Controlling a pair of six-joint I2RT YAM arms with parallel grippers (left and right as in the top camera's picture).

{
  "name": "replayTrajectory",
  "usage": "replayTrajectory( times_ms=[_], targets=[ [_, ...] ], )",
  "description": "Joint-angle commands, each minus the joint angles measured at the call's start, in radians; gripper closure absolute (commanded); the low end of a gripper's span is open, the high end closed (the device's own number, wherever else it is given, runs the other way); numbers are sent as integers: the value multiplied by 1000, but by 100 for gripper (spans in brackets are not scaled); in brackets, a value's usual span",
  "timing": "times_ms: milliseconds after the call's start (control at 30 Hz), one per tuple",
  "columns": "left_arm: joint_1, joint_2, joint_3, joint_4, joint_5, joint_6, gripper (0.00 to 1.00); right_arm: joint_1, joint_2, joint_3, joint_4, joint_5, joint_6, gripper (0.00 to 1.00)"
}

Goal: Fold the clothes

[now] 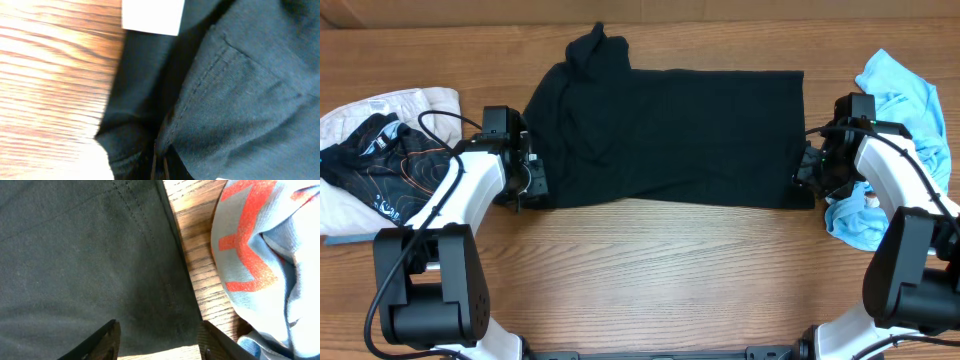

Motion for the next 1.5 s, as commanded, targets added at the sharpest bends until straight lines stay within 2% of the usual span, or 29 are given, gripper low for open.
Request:
replayTrajectory(
  times_ms=[0, 100, 667, 933, 1000, 1067, 1133, 1200, 1367, 1467],
  targets=[
    [6, -2, -4, -1, -169, -10, 96, -2, -1, -3, 7, -7, 0, 52],
    [6, -2, -4, -4, -169, -10, 96, -2, -1, -3, 5, -46, 0, 57],
    [6, -2, -4, -66, -177, -9, 92, 0, -1, -24, -42, -63, 0, 55],
    [6, -2, -4, -75, -177, -9, 91, 0, -1, -167, 91, -63, 0, 53],
    [6, -2, -4, -76, -177, -9, 91, 0, -1, -189, 113, -63, 0, 64],
    [6, -2, -4, -84, -185, -9, 92, -1, -1, -195, 112, -62, 0, 94],
    [6, -2, -4, -100, -231, -10, 96, -3, -1, -195, 91, -47, 11, 96],
    [6, -2, -4, -121, -289, -21, 96, -10, -1, -195, 56, 35, 86, 96],
    [6, -2, -8, -208, -501, -167, 96, -42, -1, -195, -3, 148, 149, 96],
    [6, -2, -9, -233, -518, -198, 96, -49, -1, -195, -14, 148, 155, 96]
  ],
)
